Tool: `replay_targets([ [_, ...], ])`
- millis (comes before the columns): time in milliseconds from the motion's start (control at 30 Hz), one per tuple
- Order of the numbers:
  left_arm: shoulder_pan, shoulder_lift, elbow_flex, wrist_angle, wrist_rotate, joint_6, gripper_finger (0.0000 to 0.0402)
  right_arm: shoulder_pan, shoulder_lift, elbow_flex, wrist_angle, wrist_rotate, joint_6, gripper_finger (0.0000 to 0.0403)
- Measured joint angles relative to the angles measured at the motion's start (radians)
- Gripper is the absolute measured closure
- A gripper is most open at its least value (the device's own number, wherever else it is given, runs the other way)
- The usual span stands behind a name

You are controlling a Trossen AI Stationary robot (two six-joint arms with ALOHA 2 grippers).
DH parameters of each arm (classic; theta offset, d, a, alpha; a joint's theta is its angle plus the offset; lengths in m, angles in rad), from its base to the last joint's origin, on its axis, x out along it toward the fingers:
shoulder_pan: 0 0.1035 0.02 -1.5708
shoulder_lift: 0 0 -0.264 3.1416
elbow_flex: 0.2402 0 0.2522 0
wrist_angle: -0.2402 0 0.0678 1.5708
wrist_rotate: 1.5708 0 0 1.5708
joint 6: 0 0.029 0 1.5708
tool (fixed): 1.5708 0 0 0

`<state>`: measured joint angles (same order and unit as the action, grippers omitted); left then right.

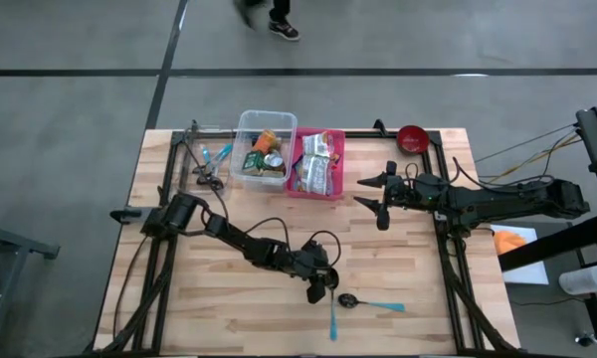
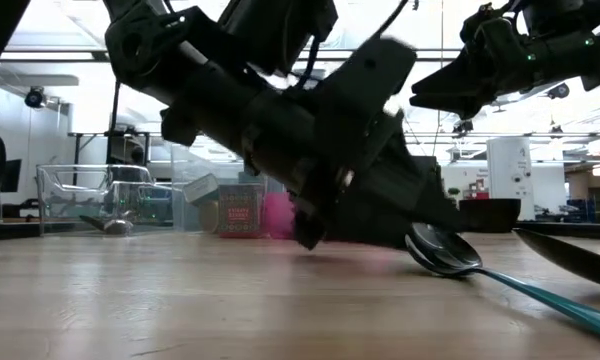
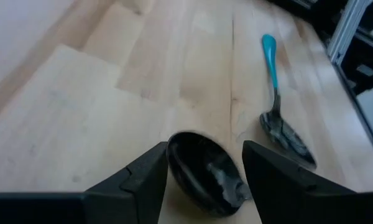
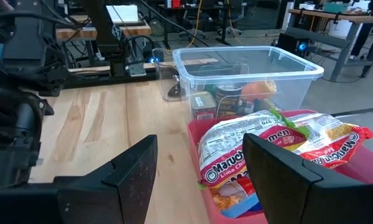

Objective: Pick & Place Food Item
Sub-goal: Put the blue spoon into the left transparent bin

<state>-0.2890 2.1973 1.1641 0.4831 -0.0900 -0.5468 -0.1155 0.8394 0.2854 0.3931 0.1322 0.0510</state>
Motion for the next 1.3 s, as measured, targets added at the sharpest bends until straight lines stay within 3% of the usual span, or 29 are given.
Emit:
replay_targets([
  [333,-0.001,0.027,0.005,-0.001,0.005,0.000,0.0208,0.000,0.000,0.000,0.000,0.000,0.000,0.0168],
  [833,0.001,0.029,0.005,0.011,0.008,-0.036,0.0387,0.000,0.000,0.000,0.000,0.000,-0.001,0.0168],
  [1300,0.003,0.029,0.005,0.004,0.009,-0.033,0.0385,0.000,0.000,0.000,0.000,0.000,-0.001,0.0168],
])
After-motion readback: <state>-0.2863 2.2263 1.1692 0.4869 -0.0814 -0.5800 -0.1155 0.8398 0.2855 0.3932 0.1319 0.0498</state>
